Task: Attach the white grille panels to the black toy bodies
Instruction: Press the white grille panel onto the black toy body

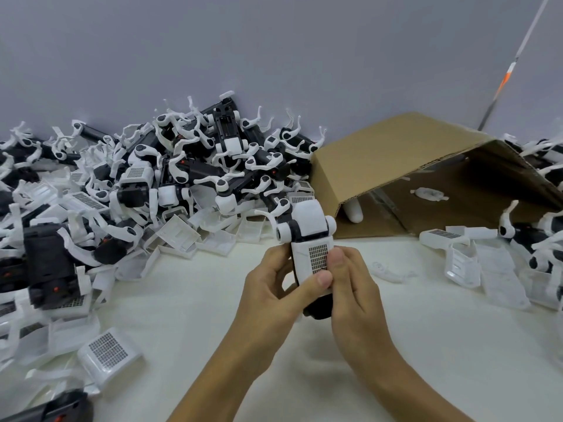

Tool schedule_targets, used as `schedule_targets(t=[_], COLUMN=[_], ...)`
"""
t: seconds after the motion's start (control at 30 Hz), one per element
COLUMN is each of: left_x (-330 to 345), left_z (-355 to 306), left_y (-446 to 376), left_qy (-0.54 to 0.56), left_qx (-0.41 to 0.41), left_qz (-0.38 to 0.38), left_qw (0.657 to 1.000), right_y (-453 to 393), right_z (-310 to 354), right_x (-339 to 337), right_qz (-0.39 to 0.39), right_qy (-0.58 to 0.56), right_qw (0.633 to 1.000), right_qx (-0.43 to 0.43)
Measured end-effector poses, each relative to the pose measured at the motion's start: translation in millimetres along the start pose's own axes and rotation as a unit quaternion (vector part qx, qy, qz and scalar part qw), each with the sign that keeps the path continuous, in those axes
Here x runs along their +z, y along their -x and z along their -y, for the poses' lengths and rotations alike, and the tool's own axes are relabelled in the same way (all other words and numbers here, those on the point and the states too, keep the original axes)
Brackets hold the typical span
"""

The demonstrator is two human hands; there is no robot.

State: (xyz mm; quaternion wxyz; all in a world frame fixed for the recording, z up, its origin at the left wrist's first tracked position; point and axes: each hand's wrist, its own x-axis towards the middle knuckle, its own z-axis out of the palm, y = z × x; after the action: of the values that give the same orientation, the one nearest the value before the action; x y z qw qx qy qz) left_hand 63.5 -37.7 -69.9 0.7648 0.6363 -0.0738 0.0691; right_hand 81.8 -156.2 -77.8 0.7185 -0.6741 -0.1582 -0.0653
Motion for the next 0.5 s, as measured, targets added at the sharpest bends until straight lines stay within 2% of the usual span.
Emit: schedule_targets(t=[0.1, 0.27, 0.37, 0.5], left_x=[-0.7, 0.9, 2.5, 0.4], left_z=[-1.0, -2.2, -3.1, -7.2], left_y=[0.1, 1.6, -0.2, -1.5], left_qy=[0.012, 0.023, 0.041, 0.079], left_qx=[0.013, 0.011, -0.007, -0.028], left_qz=[0.008, -0.003, -0.018, -0.061], left_qw=[1.000, 1.000, 0.999, 0.995], right_y=[-2.5, -4.8, -3.5, -1.2], right_z=[2.7, 5.8, 5.7, 6.1], right_x=[-2.2, -9.3, -10.4, -6.4], right_qz=[0.003, -0.027, -0.027, 0.016], right_qy=[0.008, 0.078, 0.042, 0.023], right_qw=[1.000, 0.993, 0.998, 1.000], right_qx=[-0.011, -0.079, -0.048, -0.009])
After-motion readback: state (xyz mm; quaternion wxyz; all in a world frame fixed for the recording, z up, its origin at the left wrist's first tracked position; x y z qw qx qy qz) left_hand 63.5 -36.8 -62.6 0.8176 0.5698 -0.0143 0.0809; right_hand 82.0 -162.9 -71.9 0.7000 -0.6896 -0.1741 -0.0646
